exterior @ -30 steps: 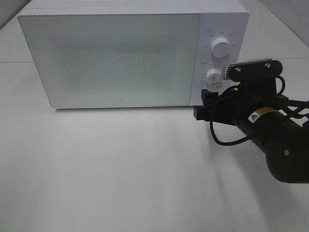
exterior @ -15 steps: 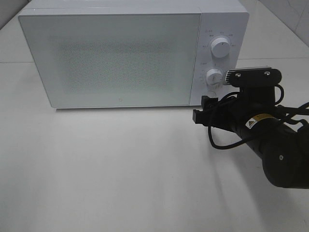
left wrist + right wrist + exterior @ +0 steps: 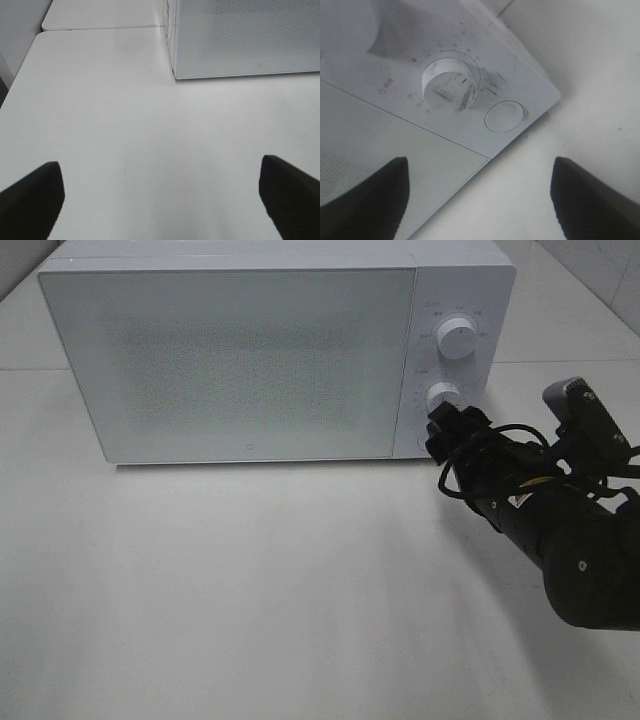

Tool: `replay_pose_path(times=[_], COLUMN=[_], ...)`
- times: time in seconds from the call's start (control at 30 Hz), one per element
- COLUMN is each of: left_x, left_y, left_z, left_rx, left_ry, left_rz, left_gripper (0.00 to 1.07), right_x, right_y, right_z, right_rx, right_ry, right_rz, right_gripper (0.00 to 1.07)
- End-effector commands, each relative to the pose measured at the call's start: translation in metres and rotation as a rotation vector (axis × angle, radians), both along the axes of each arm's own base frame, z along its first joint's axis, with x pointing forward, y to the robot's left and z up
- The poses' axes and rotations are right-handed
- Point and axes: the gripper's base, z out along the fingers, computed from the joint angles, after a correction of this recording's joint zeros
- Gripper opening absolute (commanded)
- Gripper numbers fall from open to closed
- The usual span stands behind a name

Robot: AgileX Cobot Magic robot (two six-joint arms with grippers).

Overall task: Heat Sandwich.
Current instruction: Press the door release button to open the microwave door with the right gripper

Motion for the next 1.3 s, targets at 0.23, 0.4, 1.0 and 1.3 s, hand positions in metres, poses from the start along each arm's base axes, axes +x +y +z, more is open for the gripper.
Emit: replay_pose_path(times=[0.23,0.4,1.0,1.3], left_x=[-0.0036,-0.0036,-0.0036,-0.0036], left_y=[-0.0002,-0.0002,-0.0002,-0.0002], left_z=[0.0000,0.0000,0.0000,0.0000], left_rx=[-0.001,-0.001,-0.001,-0.001], left_ry=[-0.039,-0.039,-0.039,-0.039], left_rz=[0.006,0.006,0.006,0.006], left_gripper=[1.04,1.04,1.04,1.04], right_x=[-0.0001,-0.0001,-0.0009,0.0006], right_y=[0.0021,0.0021,0.0021,0.0020], right_z=[0.0000,0.0000,-0.0018,-0.0031], right_rx=[0.569,0.741,0.753,0.752], right_ry=[0.062,0.081,0.103,0.101], right_rz=[-0.216,-0.286,-0.300,-0.305], right_gripper=[0.74,0.66,0.00,0.01])
